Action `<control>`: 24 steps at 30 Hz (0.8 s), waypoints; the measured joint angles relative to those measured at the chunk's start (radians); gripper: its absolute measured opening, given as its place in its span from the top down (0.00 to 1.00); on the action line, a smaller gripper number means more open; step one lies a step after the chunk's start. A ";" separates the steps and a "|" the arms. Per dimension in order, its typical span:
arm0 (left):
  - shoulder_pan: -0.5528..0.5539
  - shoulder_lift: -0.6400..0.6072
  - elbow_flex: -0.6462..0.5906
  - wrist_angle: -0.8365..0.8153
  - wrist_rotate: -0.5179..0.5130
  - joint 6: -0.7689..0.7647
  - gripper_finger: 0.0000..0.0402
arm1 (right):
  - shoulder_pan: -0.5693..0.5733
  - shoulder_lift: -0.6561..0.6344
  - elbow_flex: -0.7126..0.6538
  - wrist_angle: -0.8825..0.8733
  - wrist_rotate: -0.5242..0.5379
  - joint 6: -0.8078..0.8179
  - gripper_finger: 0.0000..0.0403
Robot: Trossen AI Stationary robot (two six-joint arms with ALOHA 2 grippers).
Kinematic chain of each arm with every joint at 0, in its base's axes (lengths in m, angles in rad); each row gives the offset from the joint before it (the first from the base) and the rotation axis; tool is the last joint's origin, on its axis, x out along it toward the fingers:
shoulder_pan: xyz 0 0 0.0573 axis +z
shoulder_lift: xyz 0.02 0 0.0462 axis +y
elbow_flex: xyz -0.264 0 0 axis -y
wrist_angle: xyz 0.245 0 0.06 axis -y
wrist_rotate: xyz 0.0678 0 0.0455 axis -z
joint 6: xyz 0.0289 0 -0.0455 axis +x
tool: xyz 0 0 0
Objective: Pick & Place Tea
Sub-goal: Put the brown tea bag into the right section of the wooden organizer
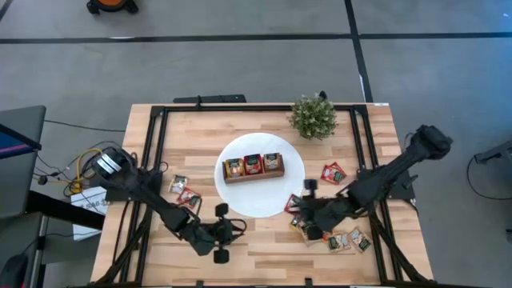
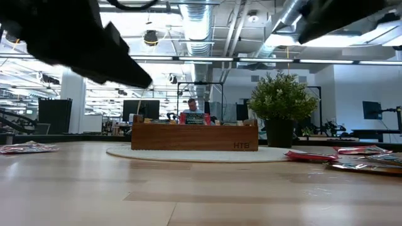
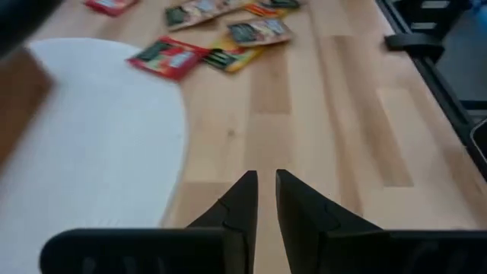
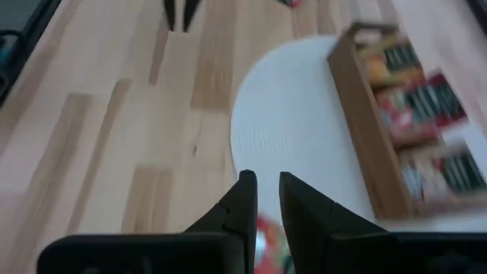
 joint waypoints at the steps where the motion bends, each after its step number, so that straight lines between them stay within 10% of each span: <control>1: 0.009 0.020 0.000 0.042 0.024 0.009 0.90 | 0.014 -0.025 0.000 -0.060 -0.001 0.044 0.88; 9: 0.085 0.125 0.000 0.182 0.157 0.038 0.90 | 0.067 -0.119 -0.115 -0.208 -0.162 0.414 0.83; 24: 0.168 0.131 0.000 0.199 0.295 0.119 0.90 | -0.089 -0.185 -0.405 -0.232 -0.329 0.758 0.28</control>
